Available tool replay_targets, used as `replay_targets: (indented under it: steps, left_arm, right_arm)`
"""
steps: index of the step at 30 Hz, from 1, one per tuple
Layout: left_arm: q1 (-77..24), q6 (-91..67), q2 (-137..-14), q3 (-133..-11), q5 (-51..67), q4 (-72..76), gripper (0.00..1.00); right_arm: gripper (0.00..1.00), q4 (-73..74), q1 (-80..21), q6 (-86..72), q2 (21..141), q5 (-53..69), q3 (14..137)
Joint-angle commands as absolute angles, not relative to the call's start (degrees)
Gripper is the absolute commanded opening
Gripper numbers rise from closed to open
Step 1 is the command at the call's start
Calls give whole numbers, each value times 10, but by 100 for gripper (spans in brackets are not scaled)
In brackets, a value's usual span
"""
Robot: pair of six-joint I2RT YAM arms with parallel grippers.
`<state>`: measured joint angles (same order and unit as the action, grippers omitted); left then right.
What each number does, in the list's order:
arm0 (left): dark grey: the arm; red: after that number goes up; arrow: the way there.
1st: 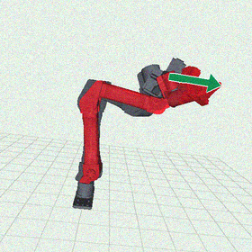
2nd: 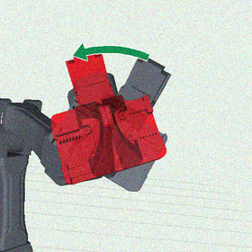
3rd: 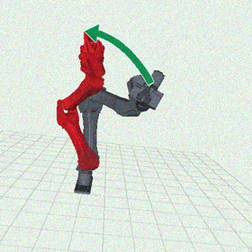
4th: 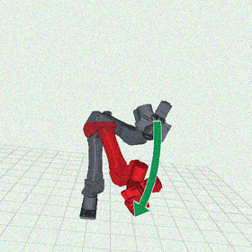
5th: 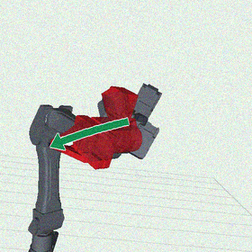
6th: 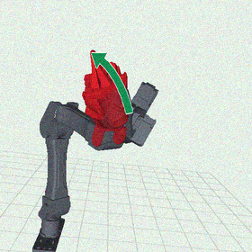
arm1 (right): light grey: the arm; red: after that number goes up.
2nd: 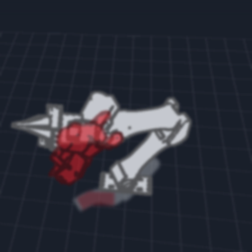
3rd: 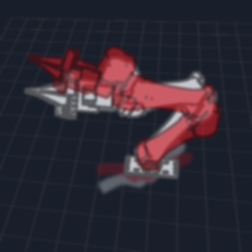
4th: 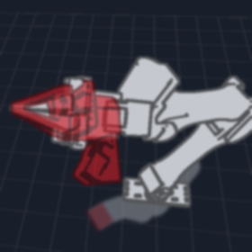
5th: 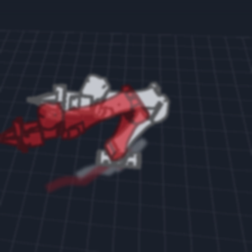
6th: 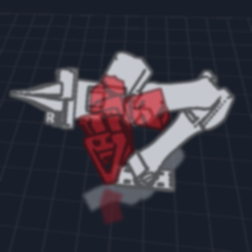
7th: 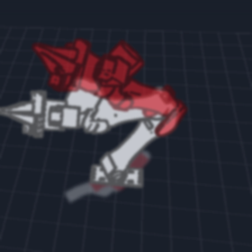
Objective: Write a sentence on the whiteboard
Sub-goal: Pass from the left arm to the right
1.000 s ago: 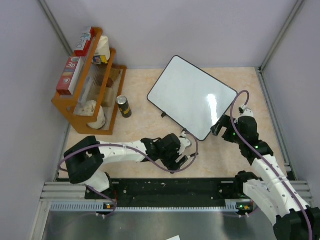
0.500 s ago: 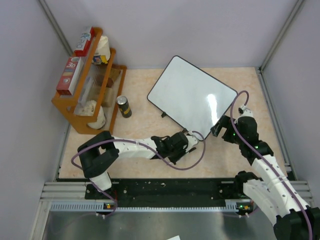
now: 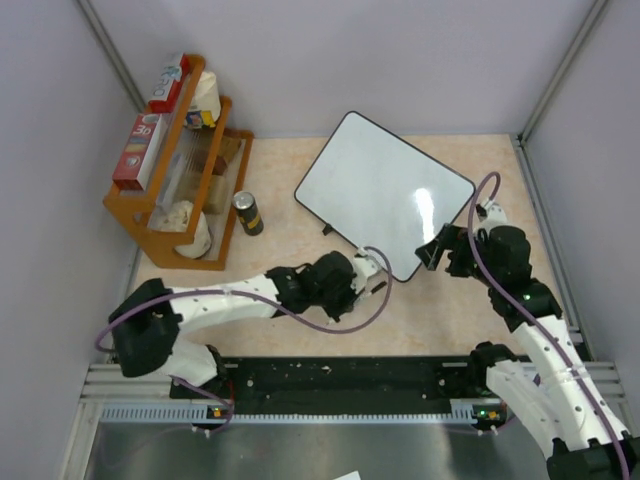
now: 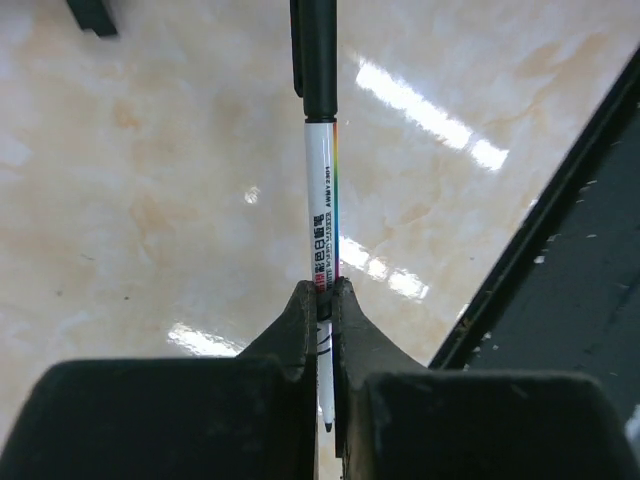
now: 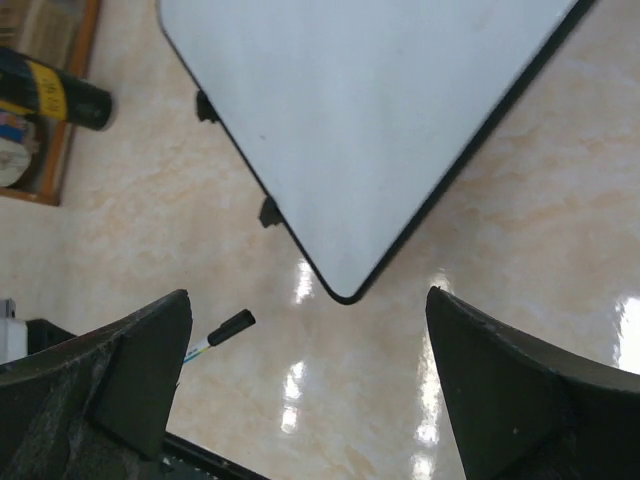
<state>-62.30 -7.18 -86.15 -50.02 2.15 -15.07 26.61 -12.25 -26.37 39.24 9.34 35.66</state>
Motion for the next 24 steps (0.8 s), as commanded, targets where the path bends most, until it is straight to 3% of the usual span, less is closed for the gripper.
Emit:
replay_targets:
  steps: [1,8,14,24]
  left_arm:
    - [-591,-73,-751,-513,91,-144,0]
    - [-478,-105,-659,-548,203,-156,0]
    - [-433,-129,-627,-572,263,-131,0]
    - [-420,-157,-620,-580,322,-67,0]
  right_arm:
    - [98,252,-126,-213,381,206,423]
    - [95,144,-140,-244,400,395,449]
    - [93,-27,-262,-339,467,390,438]
    - [72,-140,-309,-402,577,376,463]
